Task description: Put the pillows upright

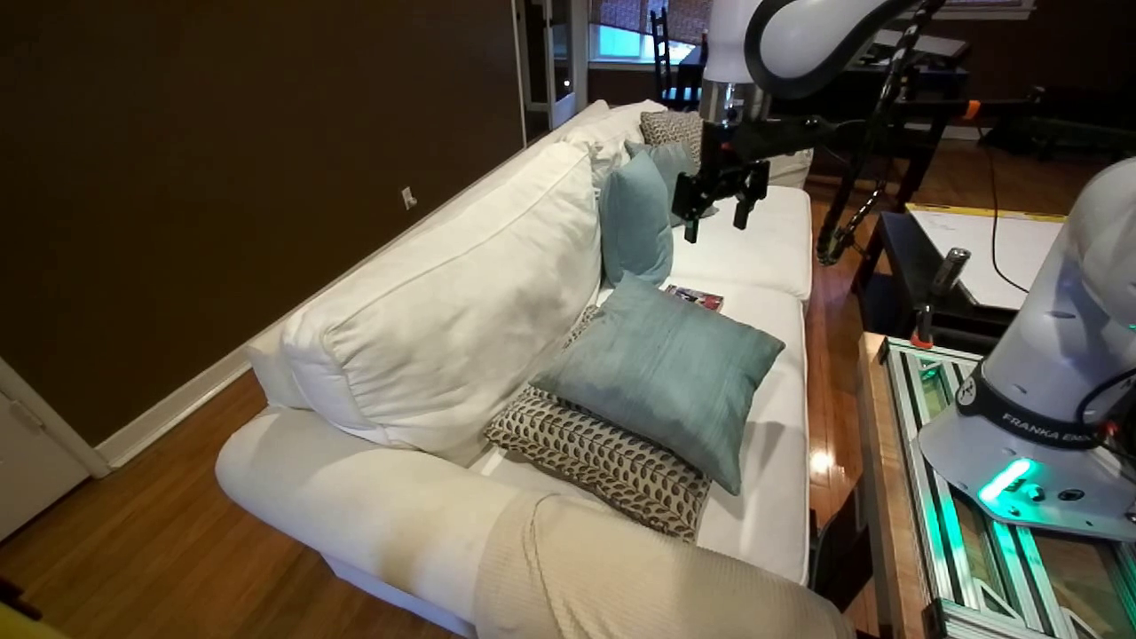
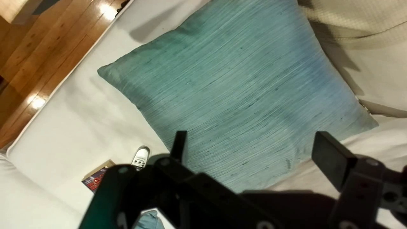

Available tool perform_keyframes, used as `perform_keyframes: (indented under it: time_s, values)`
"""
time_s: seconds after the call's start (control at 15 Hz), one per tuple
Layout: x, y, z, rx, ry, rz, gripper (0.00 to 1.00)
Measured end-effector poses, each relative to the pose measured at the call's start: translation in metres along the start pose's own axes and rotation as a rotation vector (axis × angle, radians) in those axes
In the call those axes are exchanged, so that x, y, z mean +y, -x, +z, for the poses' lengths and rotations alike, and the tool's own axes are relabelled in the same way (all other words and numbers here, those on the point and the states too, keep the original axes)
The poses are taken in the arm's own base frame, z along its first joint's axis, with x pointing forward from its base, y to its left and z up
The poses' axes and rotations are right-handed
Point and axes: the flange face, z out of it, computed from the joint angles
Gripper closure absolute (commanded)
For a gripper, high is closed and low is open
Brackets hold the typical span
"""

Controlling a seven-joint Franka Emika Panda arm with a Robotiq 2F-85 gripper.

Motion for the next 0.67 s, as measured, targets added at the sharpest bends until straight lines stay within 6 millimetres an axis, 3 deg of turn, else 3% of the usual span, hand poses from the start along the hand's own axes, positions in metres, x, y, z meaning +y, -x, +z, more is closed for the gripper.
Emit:
perform_keyframes:
  time_s: [0.33, 0.67]
  values:
    - [0.006, -0.005, 0.006, -0.017, -0.004, 0.009, 0.00]
    - [0.028, -0.043, 0.041, -0.024, -0.007, 0.025, 0.00]
